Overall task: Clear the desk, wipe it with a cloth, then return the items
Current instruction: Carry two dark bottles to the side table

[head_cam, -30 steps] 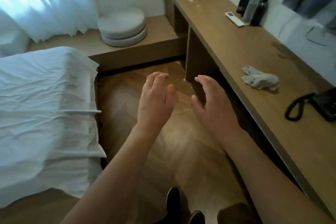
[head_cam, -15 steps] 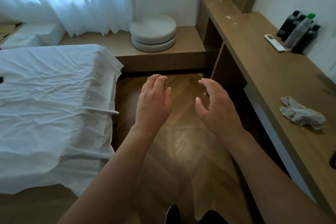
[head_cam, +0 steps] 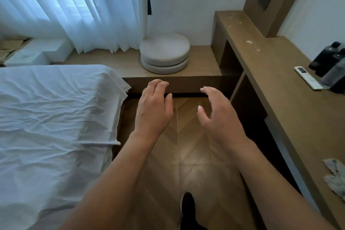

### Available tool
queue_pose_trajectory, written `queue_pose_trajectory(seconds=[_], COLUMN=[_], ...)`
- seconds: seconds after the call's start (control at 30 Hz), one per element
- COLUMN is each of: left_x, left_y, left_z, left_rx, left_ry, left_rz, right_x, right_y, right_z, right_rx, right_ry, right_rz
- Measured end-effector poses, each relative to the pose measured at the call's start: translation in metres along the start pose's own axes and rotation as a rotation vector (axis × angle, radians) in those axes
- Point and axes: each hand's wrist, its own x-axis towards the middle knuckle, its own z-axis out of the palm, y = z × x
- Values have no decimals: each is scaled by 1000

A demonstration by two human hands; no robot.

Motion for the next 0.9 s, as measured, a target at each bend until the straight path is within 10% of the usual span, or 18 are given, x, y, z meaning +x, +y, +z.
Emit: queue_pose_trajectory(seconds=[0.9], left_x=[429], left_y=[-220], left_z=[124], left_rx=[43], left_ry=[-6], left_rz=[-18], right_x=[484], right_y=[8], right_z=[144], right_rx=[-25], right_ry=[-52], right_rz=[-27])
